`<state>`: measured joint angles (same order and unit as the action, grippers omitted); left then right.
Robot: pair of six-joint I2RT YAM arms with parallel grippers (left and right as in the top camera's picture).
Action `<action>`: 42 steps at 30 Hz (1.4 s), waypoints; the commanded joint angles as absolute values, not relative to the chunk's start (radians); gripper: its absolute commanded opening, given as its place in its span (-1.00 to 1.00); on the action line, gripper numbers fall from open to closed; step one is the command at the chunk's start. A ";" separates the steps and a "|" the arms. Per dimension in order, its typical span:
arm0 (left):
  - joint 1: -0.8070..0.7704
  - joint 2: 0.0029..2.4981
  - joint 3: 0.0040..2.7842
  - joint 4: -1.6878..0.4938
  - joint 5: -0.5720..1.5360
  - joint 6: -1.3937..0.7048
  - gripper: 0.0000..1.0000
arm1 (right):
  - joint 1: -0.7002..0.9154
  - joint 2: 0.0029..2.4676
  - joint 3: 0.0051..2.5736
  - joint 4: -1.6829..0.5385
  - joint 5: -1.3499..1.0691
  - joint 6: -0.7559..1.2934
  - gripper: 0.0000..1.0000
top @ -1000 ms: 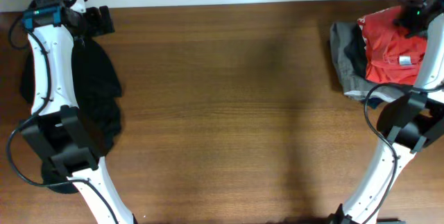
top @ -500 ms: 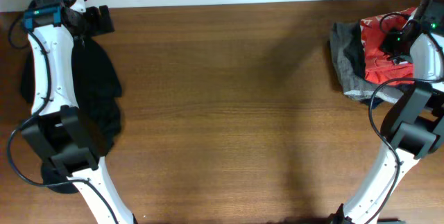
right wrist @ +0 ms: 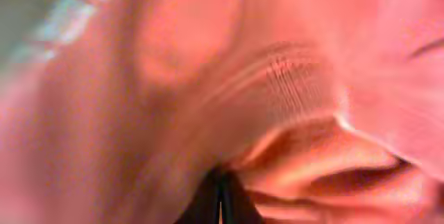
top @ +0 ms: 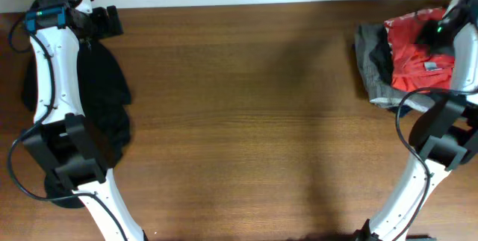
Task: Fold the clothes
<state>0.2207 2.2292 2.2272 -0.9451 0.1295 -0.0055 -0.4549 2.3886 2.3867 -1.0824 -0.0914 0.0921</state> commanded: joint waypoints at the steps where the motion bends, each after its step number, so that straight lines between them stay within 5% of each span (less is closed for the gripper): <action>1: 0.220 2.210 2.218 -0.944 0.125 -0.016 0.98 | -0.440 2.295 2.592 -1.156 -0.120 0.056 -0.84; 13: 0.218 2.210 2.218 -0.944 0.168 -0.015 0.98 | -0.395 2.289 3.145 -1.529 -0.189 0.057 -0.36; 16: 0.218 2.210 2.218 -0.944 0.168 -0.015 0.98 | -0.358 2.259 3.141 -1.596 -0.331 0.058 0.20; 17: 0.218 2.210 2.218 -0.944 0.168 -0.015 0.98 | -0.342 2.253 3.141 -1.623 -0.393 0.061 0.82; 18: 0.218 2.210 2.218 -0.944 0.168 -0.015 0.99 | -0.323 2.249 3.141 -1.654 -0.461 0.061 0.97; 23: 0.218 2.210 2.218 -0.944 0.168 -0.015 0.99 | -0.223 2.247 3.140 -1.694 -0.689 0.064 0.97; 34: 0.218 2.210 2.218 -0.944 0.168 -0.015 0.98 | -0.087 2.247 3.140 -1.698 -0.657 0.059 0.97; 42: 0.218 2.210 2.218 -0.944 0.168 -0.015 0.98 | -0.001 2.180 3.140 -1.625 -0.310 -0.081 0.97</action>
<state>0.2207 2.2292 2.2272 -0.9447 0.1539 -0.0055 -0.0673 2.2673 3.1321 -1.6730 -0.5125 0.0086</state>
